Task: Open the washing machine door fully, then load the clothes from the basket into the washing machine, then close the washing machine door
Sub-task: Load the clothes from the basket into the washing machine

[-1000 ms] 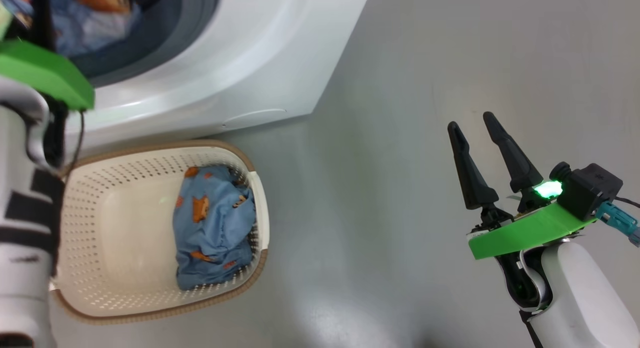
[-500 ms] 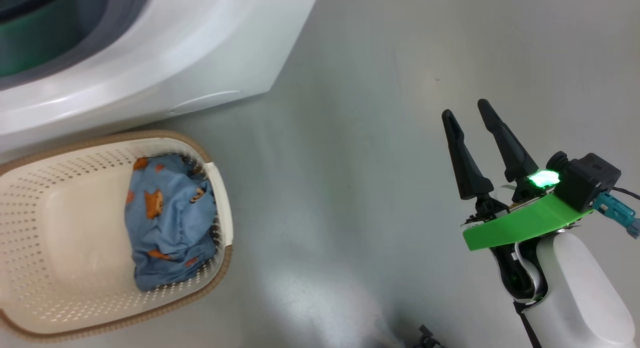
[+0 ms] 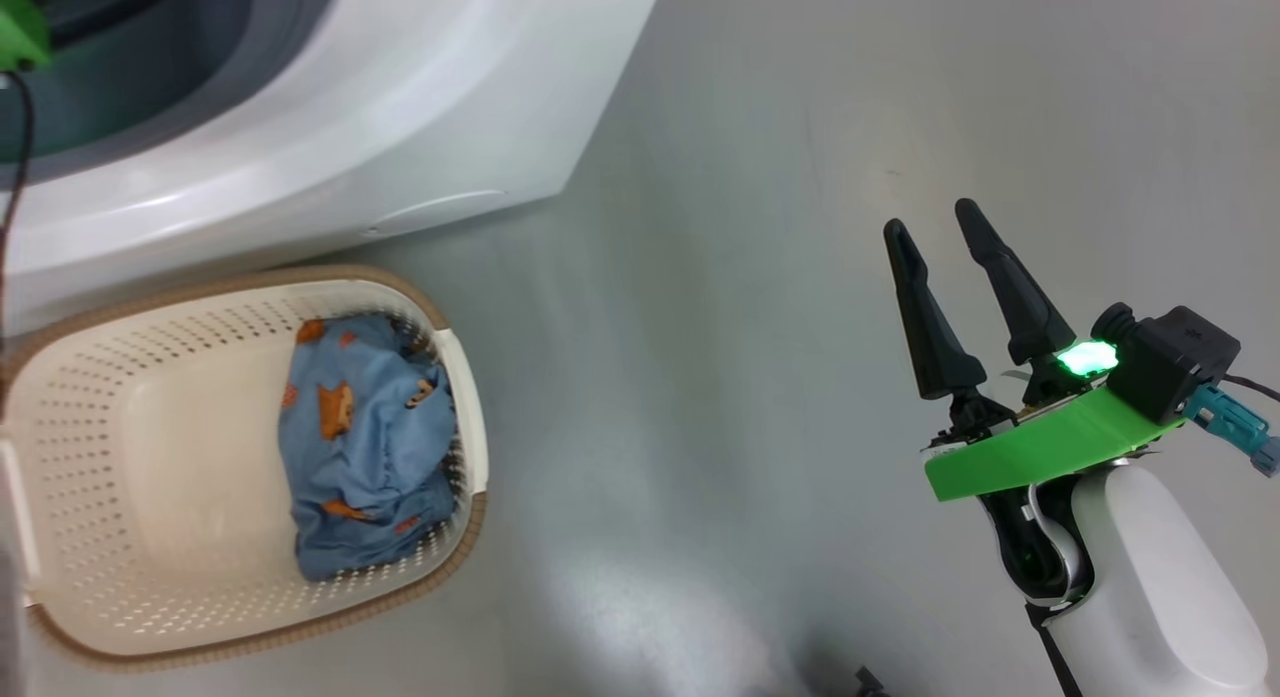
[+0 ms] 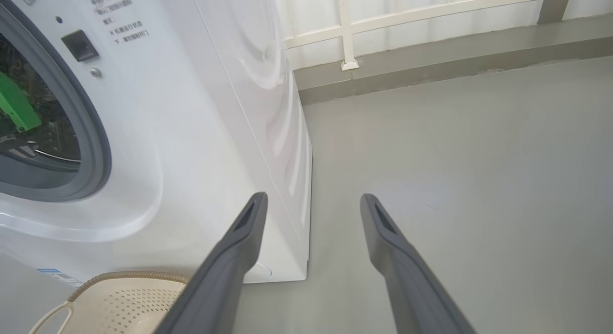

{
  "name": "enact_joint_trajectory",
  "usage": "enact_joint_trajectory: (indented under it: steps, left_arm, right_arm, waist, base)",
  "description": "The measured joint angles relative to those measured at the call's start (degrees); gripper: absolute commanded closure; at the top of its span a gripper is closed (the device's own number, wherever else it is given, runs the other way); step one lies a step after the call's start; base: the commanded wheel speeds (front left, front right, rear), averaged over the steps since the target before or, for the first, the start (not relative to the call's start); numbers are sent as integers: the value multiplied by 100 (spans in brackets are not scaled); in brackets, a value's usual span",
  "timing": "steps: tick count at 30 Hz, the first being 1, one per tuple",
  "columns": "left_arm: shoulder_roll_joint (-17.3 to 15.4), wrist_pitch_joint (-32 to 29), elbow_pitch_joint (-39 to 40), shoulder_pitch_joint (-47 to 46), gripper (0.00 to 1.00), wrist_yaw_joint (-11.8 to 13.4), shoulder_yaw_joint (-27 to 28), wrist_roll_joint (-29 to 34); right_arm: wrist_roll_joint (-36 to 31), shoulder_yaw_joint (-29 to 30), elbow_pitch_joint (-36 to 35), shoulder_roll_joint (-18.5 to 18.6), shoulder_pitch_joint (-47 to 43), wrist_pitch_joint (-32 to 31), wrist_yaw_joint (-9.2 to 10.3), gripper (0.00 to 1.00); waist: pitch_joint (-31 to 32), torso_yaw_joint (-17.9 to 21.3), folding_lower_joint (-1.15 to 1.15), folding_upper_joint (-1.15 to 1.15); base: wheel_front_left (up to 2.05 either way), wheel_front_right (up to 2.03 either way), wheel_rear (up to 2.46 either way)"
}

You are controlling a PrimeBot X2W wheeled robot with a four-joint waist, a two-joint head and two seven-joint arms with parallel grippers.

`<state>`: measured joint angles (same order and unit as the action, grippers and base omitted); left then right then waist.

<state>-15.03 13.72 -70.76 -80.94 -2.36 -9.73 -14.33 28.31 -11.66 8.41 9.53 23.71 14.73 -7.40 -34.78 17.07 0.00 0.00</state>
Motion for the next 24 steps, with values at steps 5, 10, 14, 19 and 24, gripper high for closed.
enact_joint_trajectory:
  steps: [5, 10, 14, 19, 24]
  left_arm:
    - [112, 51, 74, 233, 0, -89, -19, -30]
    - [176, 92, 669, 841, 0, -148, -35, -67]
    - [189, 93, 1380, 1371, 0, -152, 41, -114]
    - [231, 93, 2129, 2215, 0, -180, 136, -193]
    - [308, 93, 2897, 2978, 0, -172, 185, -215]
  right_arm:
    - [0, -25, 23, 7, 1, 0, 0, 0]
    - [0, -26, 64, 18, -3, 0, 0, 0]
    - [0, -26, 86, 20, -20, 0, 0, 0]
    - [0, -24, 112, 30, -65, 0, 0, 0]
    - [0, -12, 130, 42, -173, 0, 0, 0]
  waist:
    - [150, -102, 0, 0]
    - [403, -227, 0, 0]
    - [581, -303, 0, 0]
    - [795, -397, 0, 0]
    - [972, -501, 0, 0]
  base:
    - [0, 0, 0]
    - [0, 0, 0]
    - [0, 0, 0]
    - [0, 0, 0]
    - [0, 0, 0]
